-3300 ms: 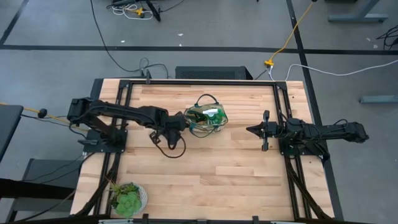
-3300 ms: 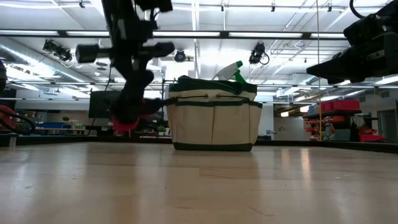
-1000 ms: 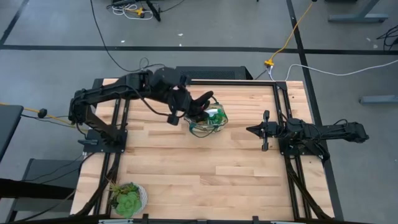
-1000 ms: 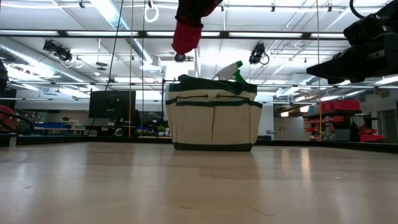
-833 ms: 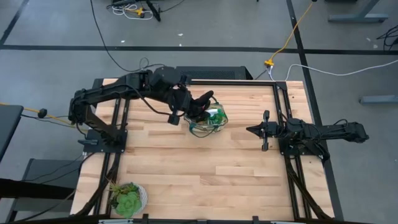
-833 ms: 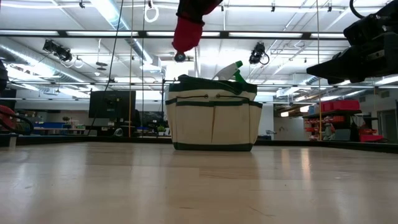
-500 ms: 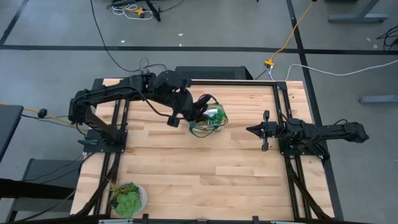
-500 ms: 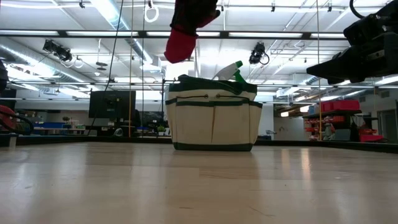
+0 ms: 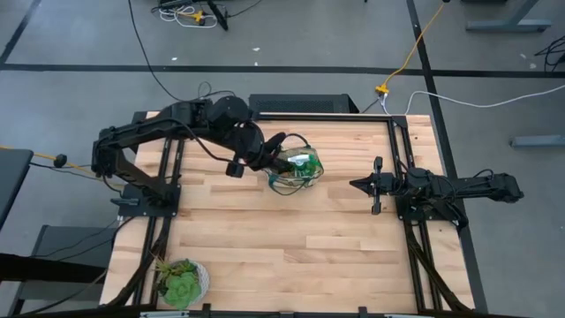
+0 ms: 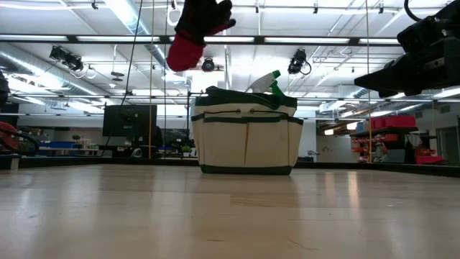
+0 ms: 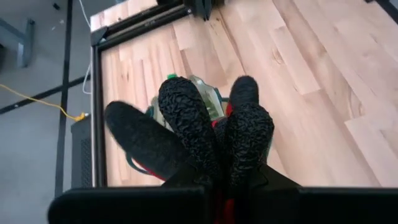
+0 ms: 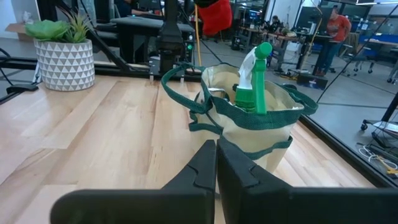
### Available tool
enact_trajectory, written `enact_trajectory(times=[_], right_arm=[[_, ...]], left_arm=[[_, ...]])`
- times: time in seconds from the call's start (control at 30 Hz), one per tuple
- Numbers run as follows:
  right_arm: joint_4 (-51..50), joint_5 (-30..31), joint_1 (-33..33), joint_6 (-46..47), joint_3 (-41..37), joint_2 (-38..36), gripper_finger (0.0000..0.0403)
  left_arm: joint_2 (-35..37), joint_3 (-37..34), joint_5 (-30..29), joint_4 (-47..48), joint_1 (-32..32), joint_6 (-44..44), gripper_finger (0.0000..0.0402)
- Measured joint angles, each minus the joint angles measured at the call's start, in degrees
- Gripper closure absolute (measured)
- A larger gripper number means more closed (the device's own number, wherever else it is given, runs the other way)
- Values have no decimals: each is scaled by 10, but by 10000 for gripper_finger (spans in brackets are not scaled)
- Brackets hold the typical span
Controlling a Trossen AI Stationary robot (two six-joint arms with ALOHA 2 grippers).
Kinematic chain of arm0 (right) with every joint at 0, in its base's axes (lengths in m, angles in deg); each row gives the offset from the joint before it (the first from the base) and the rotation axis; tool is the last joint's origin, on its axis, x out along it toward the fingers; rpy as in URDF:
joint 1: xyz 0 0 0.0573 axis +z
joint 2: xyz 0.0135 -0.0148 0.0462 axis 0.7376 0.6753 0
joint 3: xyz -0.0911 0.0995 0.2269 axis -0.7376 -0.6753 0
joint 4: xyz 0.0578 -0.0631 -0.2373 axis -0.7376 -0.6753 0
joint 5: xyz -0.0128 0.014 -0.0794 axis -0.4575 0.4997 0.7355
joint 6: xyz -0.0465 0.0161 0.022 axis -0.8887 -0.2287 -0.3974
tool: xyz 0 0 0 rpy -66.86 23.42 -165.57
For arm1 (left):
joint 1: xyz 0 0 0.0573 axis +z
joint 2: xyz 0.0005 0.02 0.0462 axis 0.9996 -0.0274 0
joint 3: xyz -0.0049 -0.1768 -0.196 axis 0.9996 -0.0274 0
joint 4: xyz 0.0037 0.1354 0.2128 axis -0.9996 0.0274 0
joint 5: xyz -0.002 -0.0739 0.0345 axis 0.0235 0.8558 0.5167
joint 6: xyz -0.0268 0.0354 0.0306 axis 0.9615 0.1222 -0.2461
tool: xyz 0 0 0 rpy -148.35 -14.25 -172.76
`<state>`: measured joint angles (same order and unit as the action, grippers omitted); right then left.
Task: Pick & Place Garden tools in Gardening bag
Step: Put the red gloves into the gardening bag
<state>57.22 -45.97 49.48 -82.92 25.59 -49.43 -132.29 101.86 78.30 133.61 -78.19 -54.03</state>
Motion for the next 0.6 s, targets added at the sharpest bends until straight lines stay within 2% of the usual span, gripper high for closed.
enact_trajectory(times=[0.6], right_arm=[[0, 0, 0, 0, 0, 0, 387]], left_arm=[[0, 0, -5, 85, 15, 33, 383]])
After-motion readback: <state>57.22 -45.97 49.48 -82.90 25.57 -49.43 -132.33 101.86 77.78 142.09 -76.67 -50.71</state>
